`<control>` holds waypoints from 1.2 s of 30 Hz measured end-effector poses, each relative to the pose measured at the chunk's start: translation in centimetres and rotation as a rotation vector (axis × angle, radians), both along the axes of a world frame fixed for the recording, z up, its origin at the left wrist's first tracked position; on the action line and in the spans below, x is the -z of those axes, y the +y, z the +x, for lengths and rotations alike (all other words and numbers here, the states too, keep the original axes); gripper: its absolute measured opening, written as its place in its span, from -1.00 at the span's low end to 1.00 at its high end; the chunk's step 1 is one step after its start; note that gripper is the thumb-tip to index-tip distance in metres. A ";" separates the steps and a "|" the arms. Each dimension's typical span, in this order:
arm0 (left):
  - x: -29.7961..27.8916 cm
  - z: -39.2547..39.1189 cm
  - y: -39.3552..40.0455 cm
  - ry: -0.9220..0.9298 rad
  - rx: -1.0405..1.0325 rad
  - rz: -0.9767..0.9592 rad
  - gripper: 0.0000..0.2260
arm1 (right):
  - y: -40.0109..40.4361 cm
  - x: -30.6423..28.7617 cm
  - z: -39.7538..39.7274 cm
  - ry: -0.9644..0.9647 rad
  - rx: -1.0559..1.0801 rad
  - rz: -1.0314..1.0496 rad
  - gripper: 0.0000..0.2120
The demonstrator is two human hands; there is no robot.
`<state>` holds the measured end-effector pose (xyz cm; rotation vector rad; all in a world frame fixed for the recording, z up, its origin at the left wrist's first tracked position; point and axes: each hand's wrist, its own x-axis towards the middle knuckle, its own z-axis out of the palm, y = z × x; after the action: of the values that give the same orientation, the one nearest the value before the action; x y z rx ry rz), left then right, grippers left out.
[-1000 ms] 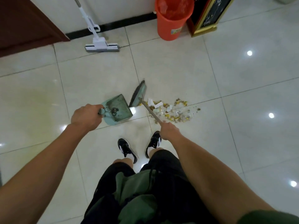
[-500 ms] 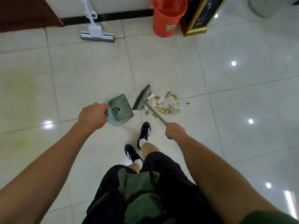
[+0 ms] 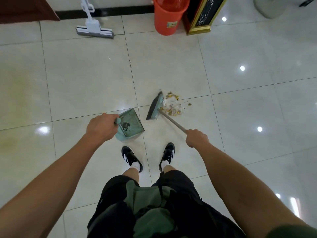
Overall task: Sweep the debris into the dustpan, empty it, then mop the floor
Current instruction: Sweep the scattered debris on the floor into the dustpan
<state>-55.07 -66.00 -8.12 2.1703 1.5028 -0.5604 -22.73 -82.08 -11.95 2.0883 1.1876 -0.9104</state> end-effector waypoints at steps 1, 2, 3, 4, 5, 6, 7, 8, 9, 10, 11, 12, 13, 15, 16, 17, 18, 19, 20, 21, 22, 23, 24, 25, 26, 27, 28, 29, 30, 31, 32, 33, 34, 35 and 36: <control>-0.1 1.0 -0.5 0.003 -0.004 0.000 -0.89 | -0.7 0.1 1.1 0.002 -0.005 -0.003 -0.61; -0.2 2.0 -1.0 0.004 -0.010 -0.001 -0.89 | -1.4 0.1 2.1 0.005 -0.007 -0.003 -0.61; -0.3 3.0 -1.4 0.004 -0.017 0.001 -0.89 | -2.1 0.2 3.2 0.005 -0.010 0.004 -0.60; -0.5 4.0 -1.8 0.006 -0.022 0.006 -0.90 | -2.7 0.3 4.2 0.006 -0.014 0.016 -0.58; -0.5 4.8 -2.2 0.011 -0.026 0.008 -0.90 | -3.4 0.4 5.2 0.020 -0.011 0.029 -0.57; -0.7 5.7 -2.6 0.016 -0.031 0.007 -0.90 | -4.0 0.4 6.2 0.045 0.007 0.039 -0.56; -0.7 6.4 -3.1 0.019 -0.037 0.007 -0.90 | -4.7 0.6 7.1 0.068 0.023 0.051 -0.56; -0.8 7.2 -3.5 0.022 -0.044 0.007 -0.89 | -5.4 0.7 8.1 0.079 0.032 0.069 -0.56; -0.8 7.9 -3.9 0.026 -0.052 0.007 -0.89 | -6.1 0.8 9.0 0.078 0.028 0.087 -0.57; -0.9 8.5 -4.4 0.031 -0.058 0.008 -0.89 | -6.8 0.7 9.8 0.068 0.025 0.110 -0.61; -0.9 9.0 -4.7 0.035 -0.062 0.013 -0.88 | -7.5 0.7 10.5 0.049 0.031 0.142 -0.65; -0.9 9.5 -5.1 0.038 -0.063 0.019 -0.88 | -8.1 0.7 11.0 0.030 0.059 0.168 -0.70; -0.9 9.8 -5.4 0.042 -0.063 0.024 -0.87 | -8.6 0.8 11.4 0.033 0.115 0.170 -0.72; -0.8 10.5 -5.9 0.052 -0.074 0.024 -0.87 | -8.8 1.3 11.7 0.201 0.417 0.117 -0.73; -0.9 10.8 -6.0 0.056 -0.082 0.021 -0.86 | -8.5 1.4 11.8 0.343 0.572 0.087 -0.72; -0.9 11.0 -6.2 0.058 -0.087 0.019 -0.86 | -7.8 1.5 11.9 0.460 0.677 0.078 -0.72; -1.0 11.3 -6.3 0.060 -0.091 0.019 -0.86 | -7.1 1.6 12.1 0.513 0.709 0.111 -0.72; -1.0 11.5 -6.5 0.060 -0.095 0.022 -0.86 | -6.4 1.9 12.4 0.515 0.707 0.156 -0.73; -1.0 11.6 -6.5 0.058 -0.102 0.023 -0.86 | -5.7 2.0 12.5 0.490 0.688 0.197 -0.75; -1.1 11.8 -6.6 0.055 -0.110 0.022 -0.86 | -5.2 2.2 12.7 0.464 0.670 0.232 -0.77; -1.1 11.9 -6.7 0.052 -0.116 0.021 -0.86 | -4.9 2.4 12.9 0.438 0.645 0.255 -0.79; -1.0 12.0 -6.7 0.050 -0.116 0.023 -0.86 | -4.5 2.6 13.1 0.409 0.615 0.269 -0.80; -0.9 12.0 -6.7 0.053 -0.111 0.026 -0.86 | -4.3 2.7 13.4 0.372 0.579 0.274 -0.81; -0.8 12.1 -6.7 0.058 -0.104 0.027 -0.86 | -4.1 3.0 13.8 0.327 0.543 0.274 -0.80; -0.7 12.1 -6.7 0.061 -0.097 0.030 -0.87 | -3.9 3.1 14.2 0.280 0.502 0.271 -0.79; -0.7 12.1 -6.7 0.062 -0.089 0.034 -0.87 | -3.6 3.3 14.7 0.238 0.472 0.269 -0.77; -0.5 12.2 -6.6 0.064 -0.081 0.037 -0.87 | -3.2 3.4 15.1 0.209 0.453 0.264 -0.76; -0.5 12.3 -6.4 0.064 -0.076 0.036 -0.88 | -2.8 3.4 15.5 0.191 0.444 0.260 -0.74; -0.4 12.4 -6.2 0.061 -0.073 0.031 -0.89 | -2.4 3.3 15.9 0.180 0.447 0.254 -0.73; -0.4 12.5 -5.9 0.057 -0.076 0.025 -0.89 | -2.1 3.3 16.2 0.170 0.453 0.249 -0.72; -0.4 12.5 -5.7 0.051 -0.081 0.022 -0.89 | -1.8 3.3 16.5 0.163 0.456 0.244 -0.70; -0.4 12.5 -5.4 0.045 -0.091 0.020 -0.90 | -1.5 3.4 16.6 0.159 0.455 0.239 -0.68; -0.4 12.4 -5.2 0.039 -0.105 0.018 -0.92 | -1.3 3.5 16.7 0.160 0.454 0.234 -0.67; -0.4 12.4 -5.0 0.033 -0.120 0.013 -0.93 | -1.2 3.5 16.7 0.165 0.463 0.228 -0.66; -0.4 12.4 -5.0 0.029 -0.130 0.003 -0.94 | -1.2 3.6 16.6 0.169 0.478 0.218 -0.66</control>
<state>-42.68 -70.97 -7.68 2.0566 1.6471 -0.5470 -6.12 -83.25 -15.56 2.5774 0.9107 -1.2362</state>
